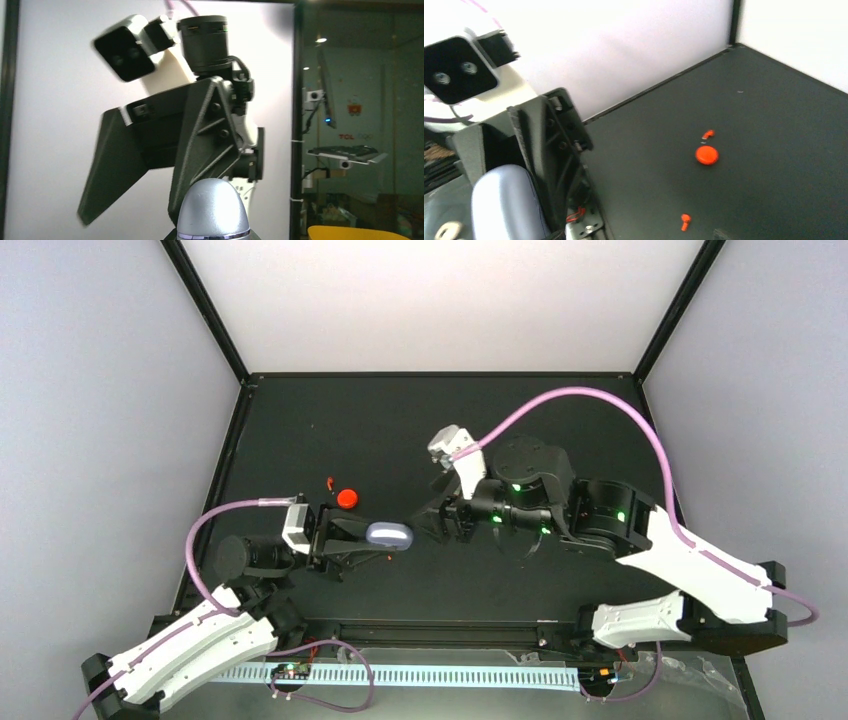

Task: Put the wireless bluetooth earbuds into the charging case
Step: Close the charging case, then place the charging case at the center of the board.

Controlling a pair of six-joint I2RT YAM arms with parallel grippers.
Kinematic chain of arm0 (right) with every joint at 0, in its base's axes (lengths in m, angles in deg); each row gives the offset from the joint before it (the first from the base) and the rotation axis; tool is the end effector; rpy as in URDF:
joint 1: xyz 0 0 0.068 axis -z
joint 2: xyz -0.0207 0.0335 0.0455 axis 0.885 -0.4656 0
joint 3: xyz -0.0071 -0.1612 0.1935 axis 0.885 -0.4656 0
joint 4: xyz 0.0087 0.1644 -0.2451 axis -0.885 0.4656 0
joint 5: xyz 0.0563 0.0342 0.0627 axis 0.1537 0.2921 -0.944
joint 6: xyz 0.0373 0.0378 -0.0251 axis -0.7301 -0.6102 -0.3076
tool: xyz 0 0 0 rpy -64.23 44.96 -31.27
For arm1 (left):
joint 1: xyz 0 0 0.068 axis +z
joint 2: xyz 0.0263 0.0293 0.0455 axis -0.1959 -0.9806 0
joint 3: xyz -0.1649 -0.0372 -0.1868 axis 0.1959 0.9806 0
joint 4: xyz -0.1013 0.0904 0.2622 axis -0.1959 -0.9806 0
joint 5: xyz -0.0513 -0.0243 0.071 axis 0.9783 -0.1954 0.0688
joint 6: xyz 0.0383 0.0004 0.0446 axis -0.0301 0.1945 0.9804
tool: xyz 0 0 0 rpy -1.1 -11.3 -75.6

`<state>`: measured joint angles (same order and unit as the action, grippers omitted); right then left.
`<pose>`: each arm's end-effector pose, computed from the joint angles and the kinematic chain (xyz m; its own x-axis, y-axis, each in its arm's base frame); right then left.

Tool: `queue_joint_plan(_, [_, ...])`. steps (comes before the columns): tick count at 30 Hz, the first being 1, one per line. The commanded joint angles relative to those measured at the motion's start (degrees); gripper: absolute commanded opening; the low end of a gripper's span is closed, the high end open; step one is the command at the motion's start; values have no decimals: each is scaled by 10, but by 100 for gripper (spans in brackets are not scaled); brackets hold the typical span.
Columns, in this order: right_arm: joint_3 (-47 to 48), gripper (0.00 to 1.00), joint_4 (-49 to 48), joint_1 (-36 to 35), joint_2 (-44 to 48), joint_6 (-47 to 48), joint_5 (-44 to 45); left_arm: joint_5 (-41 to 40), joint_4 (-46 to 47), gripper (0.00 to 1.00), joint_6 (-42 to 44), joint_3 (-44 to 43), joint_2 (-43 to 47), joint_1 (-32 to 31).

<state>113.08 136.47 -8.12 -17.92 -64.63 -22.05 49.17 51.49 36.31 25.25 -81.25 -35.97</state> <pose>0.0932 0.2634 0.4698 -0.3724 -0.2550 -0.8923 -0.8790 0.4054 0.2510 0.1027 -0.1502 0.3430 -0.0430 -0.4901 -0.8706 0.9981 -0.0598 -0.0156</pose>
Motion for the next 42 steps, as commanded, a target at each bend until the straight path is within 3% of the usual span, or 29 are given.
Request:
queue_joint_plan(1, [-72, 78, -54, 9, 76, -23, 186, -111, -123, 2, 41, -27, -9, 2])
queue_joint_plan(4, [-147, 81, -75, 66, 120, -57, 203, -245, -217, 2, 32, -25, -40, 4])
queue_joint_plan(6, [-209, 83, -92, 122, 148, -77, 175, -291, -258, 1, 28, -36, -82, 10])
queue_joint_plan(12, [-406, 86, -148, 184, 215, -125, 167, -272, -264, 1, -23, -110, -285, 77])
queue_joint_plan(17, [-495, 87, -162, 191, 260, -145, 169, -209, -258, 1, -41, -234, -495, 140])
queue_joint_plan(23, [-523, 88, -144, 192, 295, -152, 164, -149, -322, 1, -65, -422, -746, 189])
queue_joint_plan(26, [-521, 88, -133, 193, 306, -153, 159, -134, -324, 1, -103, -479, -820, 209])
queue_joint_plan(33, [-509, 89, -120, 192, 314, -151, 153, -151, -368, 2, -107, -563, -901, 213])
queue_joint_plan(42, [-480, 90, -113, 192, 305, -122, 163, -168, -400, 4, -119, -570, -946, 209])
